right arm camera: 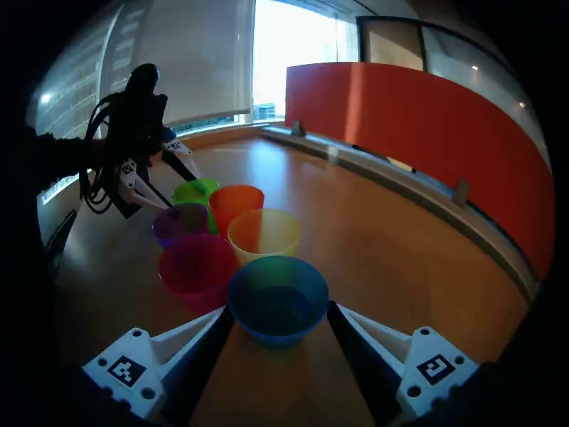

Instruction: Pour water

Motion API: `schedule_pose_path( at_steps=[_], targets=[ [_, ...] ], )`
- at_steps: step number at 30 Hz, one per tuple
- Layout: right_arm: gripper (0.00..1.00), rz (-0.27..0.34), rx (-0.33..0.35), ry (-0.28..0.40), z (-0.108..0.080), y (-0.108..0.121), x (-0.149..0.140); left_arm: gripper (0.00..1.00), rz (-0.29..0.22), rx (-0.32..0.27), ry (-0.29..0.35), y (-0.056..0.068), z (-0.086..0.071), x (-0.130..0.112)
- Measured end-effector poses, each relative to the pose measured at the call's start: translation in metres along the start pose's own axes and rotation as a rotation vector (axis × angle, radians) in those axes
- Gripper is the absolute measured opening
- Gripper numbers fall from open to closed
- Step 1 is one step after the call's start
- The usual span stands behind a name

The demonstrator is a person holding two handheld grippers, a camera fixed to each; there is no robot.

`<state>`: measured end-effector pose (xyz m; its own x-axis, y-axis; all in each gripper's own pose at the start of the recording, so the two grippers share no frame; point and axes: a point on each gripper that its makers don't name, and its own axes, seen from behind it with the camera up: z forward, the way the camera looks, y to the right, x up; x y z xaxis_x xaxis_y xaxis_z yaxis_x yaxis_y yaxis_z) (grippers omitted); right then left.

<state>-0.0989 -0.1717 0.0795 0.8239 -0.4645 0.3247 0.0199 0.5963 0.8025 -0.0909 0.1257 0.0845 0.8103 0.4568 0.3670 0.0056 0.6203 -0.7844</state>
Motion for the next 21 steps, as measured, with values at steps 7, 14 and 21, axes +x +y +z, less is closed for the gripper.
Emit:
schedule_pose_path(
  at_steps=[7, 14, 21],
  targets=[
    [0.99, 0.002, 0.007, 0.0, 0.005, 0.0, 0.0, 0.93, -0.004, -0.003, 0.002, -0.001, 0.005, 0.003],
    [1.0, -0.002, 0.011, 0.0, 0.009, 0.001, -0.001, 0.93, -0.002, -0.003, -0.001, -0.001, 0.008, 0.003],
    [1.0, -0.006, 0.014, 0.001, 0.014, 0.001, 0.0, 0.93, 0.001, -0.002, -0.002, -0.001, 0.01, 0.003]
  ],
)
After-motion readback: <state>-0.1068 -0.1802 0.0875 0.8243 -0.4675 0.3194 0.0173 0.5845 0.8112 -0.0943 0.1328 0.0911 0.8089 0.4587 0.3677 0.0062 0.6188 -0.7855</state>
